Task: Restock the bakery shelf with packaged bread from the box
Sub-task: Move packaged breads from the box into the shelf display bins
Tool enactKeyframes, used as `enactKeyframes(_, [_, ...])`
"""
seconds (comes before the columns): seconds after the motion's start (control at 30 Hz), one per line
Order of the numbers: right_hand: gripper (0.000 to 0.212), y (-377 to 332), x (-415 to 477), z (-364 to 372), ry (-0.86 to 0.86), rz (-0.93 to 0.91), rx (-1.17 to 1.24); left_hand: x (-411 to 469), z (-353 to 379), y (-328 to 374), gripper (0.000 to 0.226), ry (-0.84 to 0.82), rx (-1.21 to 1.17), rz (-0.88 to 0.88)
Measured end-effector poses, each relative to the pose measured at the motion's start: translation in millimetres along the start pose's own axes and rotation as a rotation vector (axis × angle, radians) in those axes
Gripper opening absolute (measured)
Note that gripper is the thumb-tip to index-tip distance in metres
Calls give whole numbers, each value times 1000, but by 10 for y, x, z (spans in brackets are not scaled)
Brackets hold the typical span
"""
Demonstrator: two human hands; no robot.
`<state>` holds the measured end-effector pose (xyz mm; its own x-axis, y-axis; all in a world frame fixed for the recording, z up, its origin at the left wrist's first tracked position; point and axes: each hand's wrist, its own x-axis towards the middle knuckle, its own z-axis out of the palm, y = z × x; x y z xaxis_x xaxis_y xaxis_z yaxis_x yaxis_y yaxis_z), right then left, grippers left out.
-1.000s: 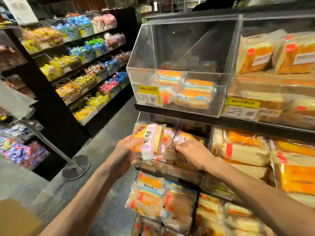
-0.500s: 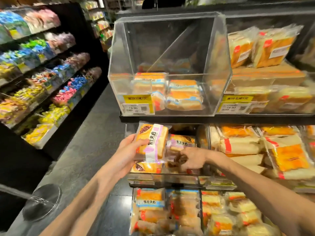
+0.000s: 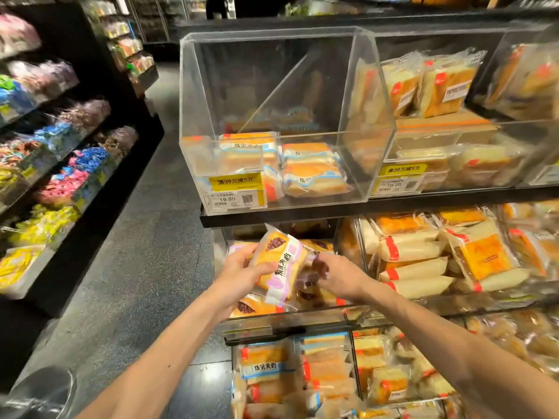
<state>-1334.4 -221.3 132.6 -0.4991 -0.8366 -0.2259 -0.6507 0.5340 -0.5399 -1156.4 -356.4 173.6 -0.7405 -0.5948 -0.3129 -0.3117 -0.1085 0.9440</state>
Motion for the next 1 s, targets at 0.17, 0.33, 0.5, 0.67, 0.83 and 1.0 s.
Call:
enactKeyframes(0.17, [34,-97,-138,-317,-285,254,1229,89,-64,68,33,-300,30,-142])
enactKeyframes(0.33, [40,-72,-189,-92,-327,243,1165,100,35,35,49,-133,159,-46])
enactKeyframes(0.5, [51,-153,-12,53,-141,281,1326,-23,-10,-198,77,175,1000,432])
enactKeyframes(0.67, [56,-407,216,162,-91,302,1335,88,-35,-245,63,177,1222,458])
enactKeyframes(0.83, [47,-570,509,315,-37,337,1213,272,-64,-234,55,175,1485,340])
enactKeyframes(1.0, [44,-511,704,418,56,213,456,404,-68,-278,54,151,1669,198])
